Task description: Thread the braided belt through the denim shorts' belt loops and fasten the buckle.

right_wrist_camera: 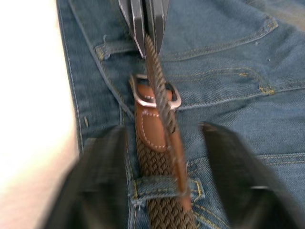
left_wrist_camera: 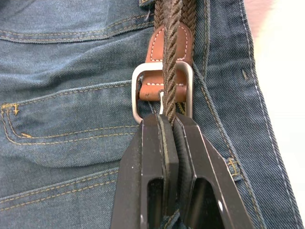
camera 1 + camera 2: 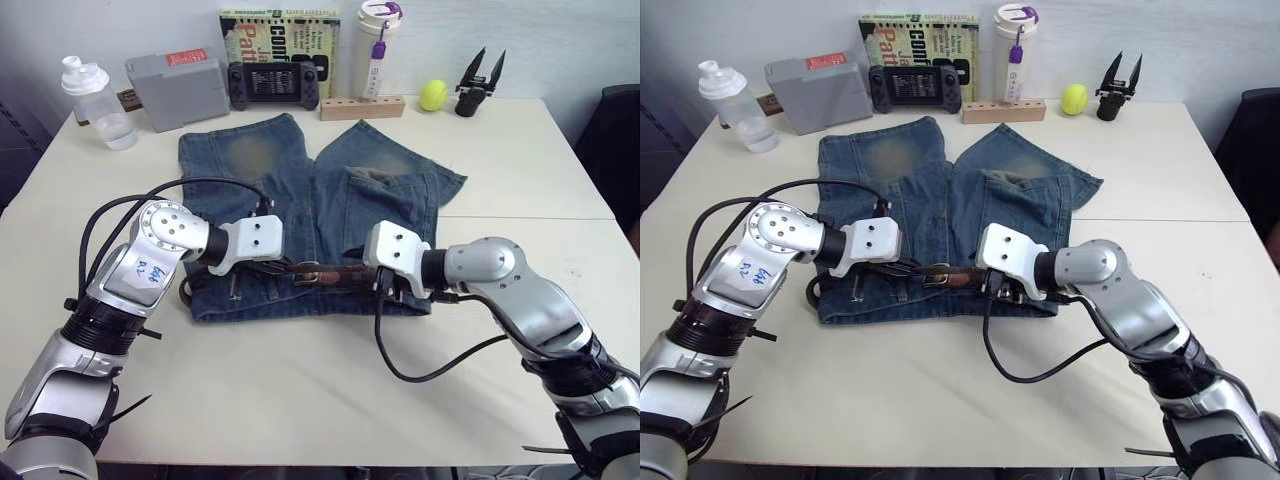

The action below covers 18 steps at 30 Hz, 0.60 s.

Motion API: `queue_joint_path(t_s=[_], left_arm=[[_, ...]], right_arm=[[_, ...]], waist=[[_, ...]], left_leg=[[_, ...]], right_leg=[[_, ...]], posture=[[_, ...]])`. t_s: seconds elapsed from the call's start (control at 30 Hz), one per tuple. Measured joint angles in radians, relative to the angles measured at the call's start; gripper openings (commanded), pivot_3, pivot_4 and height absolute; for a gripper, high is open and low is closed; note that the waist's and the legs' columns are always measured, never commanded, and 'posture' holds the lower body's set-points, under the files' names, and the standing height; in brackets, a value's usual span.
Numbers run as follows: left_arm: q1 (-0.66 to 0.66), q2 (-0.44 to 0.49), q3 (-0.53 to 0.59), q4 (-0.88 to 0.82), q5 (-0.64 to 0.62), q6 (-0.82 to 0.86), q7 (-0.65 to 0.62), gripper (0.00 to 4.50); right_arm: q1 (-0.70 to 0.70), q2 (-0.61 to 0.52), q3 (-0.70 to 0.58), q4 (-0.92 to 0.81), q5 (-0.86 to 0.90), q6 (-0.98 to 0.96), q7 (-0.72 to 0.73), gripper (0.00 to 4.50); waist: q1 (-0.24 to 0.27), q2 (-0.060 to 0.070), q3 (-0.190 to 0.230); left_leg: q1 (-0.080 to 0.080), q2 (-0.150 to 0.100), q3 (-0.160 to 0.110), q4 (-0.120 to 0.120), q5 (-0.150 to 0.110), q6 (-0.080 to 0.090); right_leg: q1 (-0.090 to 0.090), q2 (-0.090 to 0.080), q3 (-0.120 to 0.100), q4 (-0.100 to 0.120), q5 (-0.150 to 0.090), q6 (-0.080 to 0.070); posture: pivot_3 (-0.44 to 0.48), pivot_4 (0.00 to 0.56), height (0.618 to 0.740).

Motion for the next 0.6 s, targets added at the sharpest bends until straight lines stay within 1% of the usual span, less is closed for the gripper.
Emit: queue_joint_path(t_s=[0.03,0.07,0.17,0.2,0.23,0.27,0.3,0.33,0.37,0.4,0.43,0.47,0.53,0.57,0.6], left_arm=[[0.0,0.0,0.002,0.0,0.0,0.001,0.001,0.0],[0.0,-0.001,0.006,0.0,0.0,0.003,0.002,0.0],[-0.011,-0.022,0.043,0.0,-0.024,0.09,0.019,0.0],[-0.018,-0.032,0.061,0.001,-0.038,0.132,0.029,0.4],[-0.029,-0.047,0.094,0.002,-0.077,0.223,0.038,0.8],[-0.043,-0.052,0.139,0.002,-0.134,0.319,0.041,1.07],[-0.06,-0.052,0.184,0.001,-0.188,0.412,0.043,1.57],[-0.072,-0.051,0.214,0.001,-0.218,0.463,0.045,1.92],[-0.094,-0.049,0.276,0.0,-0.277,0.574,0.052,2.36],[-0.117,-0.045,0.325,0.002,-0.321,0.669,0.066,2.61],[-0.13,-0.041,0.349,0.002,-0.34,0.709,0.073,3.03],[-0.157,-0.023,0.399,0.01,-0.397,0.826,0.082,3.38],[-0.184,0.002,0.459,0.025,-0.45,0.937,0.087,4.17],[-0.209,0.005,0.513,0.054,-0.503,1.034,0.084,4.42],[-0.237,0.018,0.569,0.1,-0.585,1.14,0.078,4.42]], right_arm=[[0.0,0.003,-0.004,0.006,0.002,0.0,0.003,0.43],[0.0,0.005,-0.007,0.008,0.002,0.0,0.004,0.01],[-0.011,0.011,-0.022,0.017,0.002,-0.007,0.005,0.01],[-0.021,0.011,-0.026,0.021,0.001,-0.009,0.006,0.0],[-0.03,0.012,-0.029,0.029,-0.002,-0.024,0.005,0.0],[-0.039,0.014,-0.029,0.041,-0.009,-0.043,0.005,0.0],[-0.04,0.014,-0.028,0.052,-0.019,-0.061,0.005,0.0],[-0.039,0.014,-0.028,0.058,-0.027,-0.072,0.004,0.0],[-0.039,0.015,-0.026,0.076,-0.041,-0.099,0.004,0.0],[-0.04,0.016,-0.025,0.093,-0.057,-0.131,0.003,0.0],[-0.04,0.018,-0.025,0.099,-0.065,-0.144,0.001,0.0],[-0.044,0.027,-0.024,0.117,-0.083,-0.185,-0.002,0.0],[-0.048,0.035,-0.024,0.131,-0.099,-0.225,-0.004,0.0],[-0.05,0.044,-0.024,0.142,-0.108,-0.253,-0.005,0.0],[-0.057,0.059,-0.024,0.158,-0.113,-0.29,-0.004,0.0]], waist=[[0.0,0.0,0.0],[0.0,0.0,0.0],[0.0,0.0,0.0],[0.0,0.0,0.0],[-0.001,0.0,0.0],[-0.001,-0.001,0.0],[-0.003,-0.001,0.0],[-0.005,-0.001,0.0],[-0.008,-0.001,0.0],[-0.01,-0.001,0.001],[-0.012,-0.001,0.001],[-0.017,-0.001,0.001],[-0.021,-0.001,0.001],[-0.022,-0.001,0.001],[-0.024,-0.001,0.001]], left_leg=[[0.0,0.0,0.0,0.0,0.0,0.0],[0.0,0.0,0.0,0.0,0.0,0.0],[0.0,0.0,0.0,0.001,0.0,0.0],[0.0,0.0,-0.001,0.001,0.0,0.0],[0.0,0.0,-0.001,0.001,0.0,0.0],[-0.001,0.0,-0.002,0.002,0.0,0.0],[-0.001,0.0,-0.002,0.002,0.0,0.0],[-0.001,0.0,-0.002,0.002,0.0,0.0],[-0.001,0.0,-0.002,0.001,0.0,0.0],[-0.001,0.0,-0.002,0.002,0.0,0.0],[-0.001,0.0,-0.002,0.002,0.0,0.0],[-0.001,0.0,-0.002,0.002,0.0,0.0],[0.0,0.0,-0.002,0.002,0.0,0.0],[0.0,0.0,-0.002,0.002,0.0,0.0],[0.0,0.0,-0.002,0.002,0.0,0.0]], right_leg=[[0.0,0.0,0.0,0.0,0.0,0.0],[0.0,0.0,0.0,0.0,0.0,0.0],[0.0,0.0,0.0,0.001,0.0,0.0],[0.0,0.0,0.0,0.001,0.0,0.0],[0.0,0.0,0.0,0.001,0.0,0.0],[0.0,0.0,0.0,0.002,0.0,0.0],[0.0,0.0,0.0,0.002,0.0,0.0],[0.0,0.0,0.0,0.002,0.0,0.0],[0.0,0.0,0.0,0.002,0.0,0.0],[0.0,0.0,-0.001,0.002,0.0,0.0],[0.0,0.0,-0.001,0.002,0.0,0.0],[0.0,0.0,-0.001,0.003,0.0,0.0],[0.0,0.0,-0.001,0.003,0.0,0.0],[0.0,0.0,-0.001,0.003,0.0,0.0],[0.0,0.001,-0.001,0.003,0.0,0.0]], posture=[[0.0,0.15,0.697],[0.0,0.15,0.697],[0.0,0.15,0.697],[0.0,0.15,0.697],[0.0,0.15,0.697],[0.0,0.15,0.697],[0.0,0.15,0.697],[0.0,0.15,0.697],[0.0,0.15,0.697],[0.0,0.15,0.697],[0.0,0.15,0.697],[0.0,0.15,0.697],[0.0,0.15,0.697],[0.0,0.15,0.697],[0.0,0.15,0.697]])
